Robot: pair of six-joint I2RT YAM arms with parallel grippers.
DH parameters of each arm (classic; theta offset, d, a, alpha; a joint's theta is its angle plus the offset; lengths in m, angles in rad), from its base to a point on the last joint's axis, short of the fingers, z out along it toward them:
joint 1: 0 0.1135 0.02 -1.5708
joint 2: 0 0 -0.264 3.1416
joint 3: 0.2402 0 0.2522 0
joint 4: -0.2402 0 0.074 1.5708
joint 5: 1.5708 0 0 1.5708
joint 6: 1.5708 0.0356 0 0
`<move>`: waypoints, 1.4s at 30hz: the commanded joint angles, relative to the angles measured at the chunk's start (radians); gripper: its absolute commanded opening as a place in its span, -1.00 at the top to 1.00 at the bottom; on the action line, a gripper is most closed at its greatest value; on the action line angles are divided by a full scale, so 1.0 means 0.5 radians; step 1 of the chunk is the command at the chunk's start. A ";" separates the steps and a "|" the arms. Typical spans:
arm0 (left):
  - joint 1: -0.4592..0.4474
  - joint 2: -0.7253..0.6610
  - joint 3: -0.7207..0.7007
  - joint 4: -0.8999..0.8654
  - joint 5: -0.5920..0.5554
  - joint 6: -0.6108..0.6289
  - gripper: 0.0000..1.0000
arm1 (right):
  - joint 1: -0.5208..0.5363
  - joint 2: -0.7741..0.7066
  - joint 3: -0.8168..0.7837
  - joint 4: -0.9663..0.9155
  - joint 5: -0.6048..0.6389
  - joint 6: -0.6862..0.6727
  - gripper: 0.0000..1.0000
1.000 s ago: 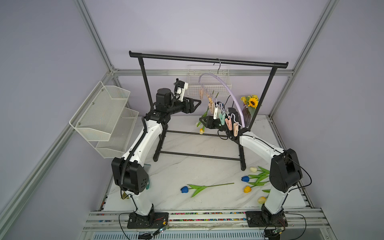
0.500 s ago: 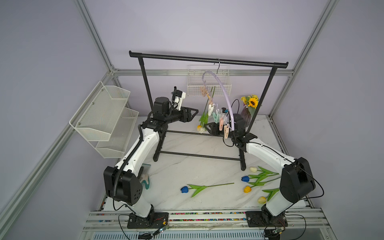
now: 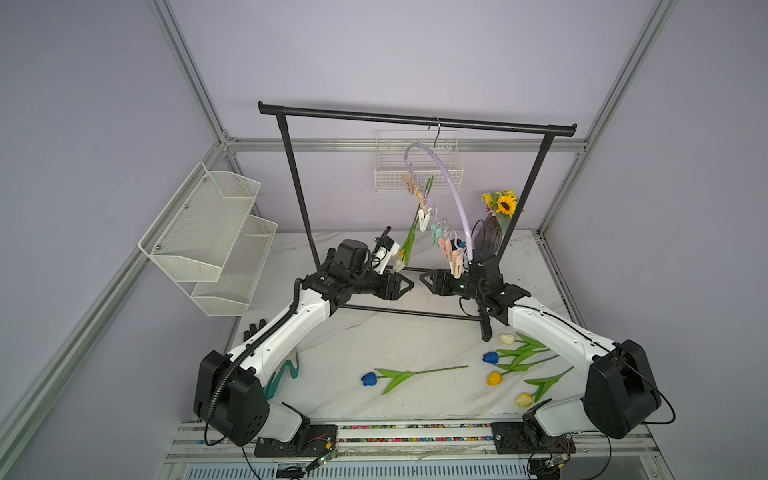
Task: Dry the flowers on a clothes hanger
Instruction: Pick up the flower at the center of the board.
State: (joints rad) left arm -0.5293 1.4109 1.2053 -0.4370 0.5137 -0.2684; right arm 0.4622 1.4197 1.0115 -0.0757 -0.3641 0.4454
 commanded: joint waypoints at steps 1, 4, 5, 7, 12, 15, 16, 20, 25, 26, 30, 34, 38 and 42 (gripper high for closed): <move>-0.179 -0.109 -0.110 -0.109 -0.099 0.205 -0.31 | 0.011 -0.139 -0.094 -0.113 0.048 0.032 0.01; -0.339 -0.105 -0.209 -0.149 -0.107 0.283 -0.31 | 0.008 -0.239 -0.184 -0.150 0.068 0.086 0.00; -0.392 -0.091 -0.239 -0.156 -0.124 0.309 -0.31 | 0.010 -0.266 -0.208 -0.152 0.075 0.101 0.00; -0.483 -0.050 -0.282 -0.162 -0.150 0.351 -0.31 | 0.011 -0.317 -0.241 -0.155 0.081 0.123 0.00; -0.714 0.187 -0.275 -0.181 -0.204 0.497 -0.23 | 0.008 -0.424 -0.313 -0.195 0.126 0.134 0.00; -0.842 0.319 -0.237 -0.249 -0.382 0.589 -0.20 | 0.002 -0.485 -0.352 -0.202 0.185 0.119 -0.09; -0.865 0.373 -0.221 -0.281 -0.434 0.605 -0.18 | -0.004 -0.500 -0.359 -0.207 0.196 0.113 -0.10; -0.892 0.563 -0.153 -0.356 -0.547 0.599 -0.04 | -0.019 -0.519 -0.363 -0.210 0.228 0.099 -0.12; -0.953 0.725 -0.076 -0.425 -0.733 0.620 0.05 | -0.037 -0.521 -0.360 -0.235 0.225 0.063 -0.13; -0.962 0.743 -0.076 -0.425 -0.755 0.623 0.06 | -0.044 -0.525 -0.362 -0.243 0.222 0.053 -0.13; -0.990 0.806 -0.049 -0.458 -0.810 0.638 0.16 | -0.066 -0.541 -0.376 -0.245 0.225 0.034 -0.13; -1.037 0.831 -0.054 -0.470 -0.914 0.671 0.19 | -0.092 -0.562 -0.388 -0.248 0.247 0.027 -0.13; -1.074 0.860 -0.053 -0.500 -1.006 0.690 0.27 | -0.116 -0.590 -0.388 -0.269 0.319 0.043 -0.13; -1.077 0.877 -0.061 -0.515 -1.021 0.694 0.42 | -0.124 -0.625 -0.391 -0.330 0.431 0.052 -0.12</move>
State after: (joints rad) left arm -1.0641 1.8286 1.1595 -0.6640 0.0326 0.0540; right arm 0.4053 1.1309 0.8257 -0.2054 -0.2054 0.4770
